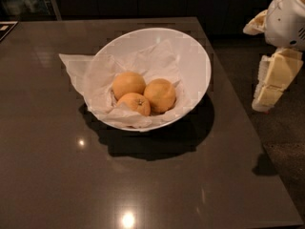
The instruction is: Pick orange from white bowl
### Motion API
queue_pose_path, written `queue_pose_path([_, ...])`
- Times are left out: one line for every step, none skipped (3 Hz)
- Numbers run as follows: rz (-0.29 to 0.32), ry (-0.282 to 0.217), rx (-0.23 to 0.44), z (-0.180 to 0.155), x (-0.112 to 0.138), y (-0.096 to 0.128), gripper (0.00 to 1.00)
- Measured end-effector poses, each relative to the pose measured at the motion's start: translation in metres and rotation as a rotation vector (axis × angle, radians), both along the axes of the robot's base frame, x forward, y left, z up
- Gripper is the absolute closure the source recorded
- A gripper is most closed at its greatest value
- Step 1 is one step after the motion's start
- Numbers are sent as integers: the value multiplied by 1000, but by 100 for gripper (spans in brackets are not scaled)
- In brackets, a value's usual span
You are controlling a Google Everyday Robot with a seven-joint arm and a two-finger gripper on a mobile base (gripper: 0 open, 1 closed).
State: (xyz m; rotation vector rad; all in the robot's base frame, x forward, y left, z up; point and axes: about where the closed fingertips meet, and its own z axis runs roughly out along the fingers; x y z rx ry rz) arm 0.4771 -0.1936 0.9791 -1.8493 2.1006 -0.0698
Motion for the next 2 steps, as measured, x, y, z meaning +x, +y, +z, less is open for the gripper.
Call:
queue_pose_path([69, -21, -18, -4, 17, 37, 0])
queue_pose_path([174, -33, -40, -8, 35, 82, 0])
